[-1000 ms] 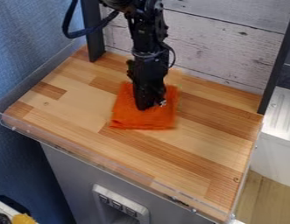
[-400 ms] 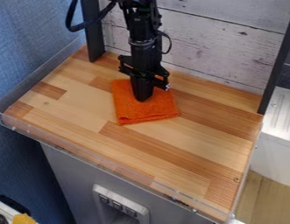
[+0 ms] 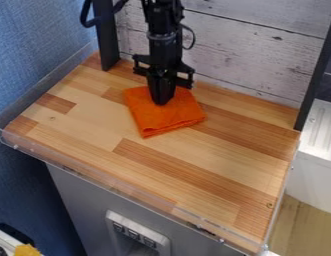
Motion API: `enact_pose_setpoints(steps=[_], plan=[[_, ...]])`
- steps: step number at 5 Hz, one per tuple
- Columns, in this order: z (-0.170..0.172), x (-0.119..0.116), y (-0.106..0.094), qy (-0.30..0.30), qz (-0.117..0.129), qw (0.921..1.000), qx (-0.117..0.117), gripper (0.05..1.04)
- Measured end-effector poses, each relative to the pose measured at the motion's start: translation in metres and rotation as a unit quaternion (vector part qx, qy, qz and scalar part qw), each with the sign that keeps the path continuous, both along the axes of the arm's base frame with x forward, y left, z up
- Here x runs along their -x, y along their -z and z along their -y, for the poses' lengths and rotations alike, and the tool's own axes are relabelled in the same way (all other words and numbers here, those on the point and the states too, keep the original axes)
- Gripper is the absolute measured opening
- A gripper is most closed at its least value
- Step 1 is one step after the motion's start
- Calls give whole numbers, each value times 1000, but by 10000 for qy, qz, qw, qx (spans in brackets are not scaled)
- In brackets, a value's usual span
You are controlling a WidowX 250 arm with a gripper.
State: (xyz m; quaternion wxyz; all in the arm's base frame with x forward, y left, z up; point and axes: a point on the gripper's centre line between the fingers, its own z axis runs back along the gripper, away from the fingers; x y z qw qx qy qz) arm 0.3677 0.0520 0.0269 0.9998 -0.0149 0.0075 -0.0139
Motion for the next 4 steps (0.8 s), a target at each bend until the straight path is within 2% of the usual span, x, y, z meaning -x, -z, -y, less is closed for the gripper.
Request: enact_pose_setpoints(steps=[1,2,3,4], plan=[[-6,7,-2,-147,-140,9998,-82,495],[-19,22,-20,-273,-96,9994,-183,797],[-26,40,-39,-301,23,9992,-245,1006],[-33,55,-55,-336,142,9989,-299,1007]])
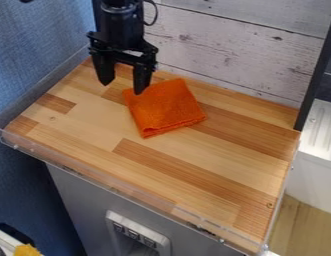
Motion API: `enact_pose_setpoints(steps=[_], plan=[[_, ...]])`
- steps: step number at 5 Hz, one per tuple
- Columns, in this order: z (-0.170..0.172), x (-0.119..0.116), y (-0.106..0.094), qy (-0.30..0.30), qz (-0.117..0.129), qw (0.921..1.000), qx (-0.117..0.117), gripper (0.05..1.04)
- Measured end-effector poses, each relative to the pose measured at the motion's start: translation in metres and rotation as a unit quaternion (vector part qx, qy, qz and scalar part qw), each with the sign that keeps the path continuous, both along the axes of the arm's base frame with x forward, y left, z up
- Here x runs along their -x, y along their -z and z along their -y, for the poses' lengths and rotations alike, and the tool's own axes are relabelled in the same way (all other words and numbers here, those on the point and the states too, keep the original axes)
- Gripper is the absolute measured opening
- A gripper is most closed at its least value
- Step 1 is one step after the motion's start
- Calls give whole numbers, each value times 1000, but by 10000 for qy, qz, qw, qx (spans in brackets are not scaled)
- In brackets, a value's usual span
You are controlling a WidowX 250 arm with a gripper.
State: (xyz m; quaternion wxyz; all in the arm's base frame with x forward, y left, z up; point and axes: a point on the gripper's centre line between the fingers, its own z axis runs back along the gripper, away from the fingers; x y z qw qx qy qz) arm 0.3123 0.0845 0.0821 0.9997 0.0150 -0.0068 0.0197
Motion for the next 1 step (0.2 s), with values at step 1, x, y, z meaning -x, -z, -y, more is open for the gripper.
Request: enact_pose_setpoints(steps=[1], plan=[[-3,15,-11,35,36,10000,-28,1001]])
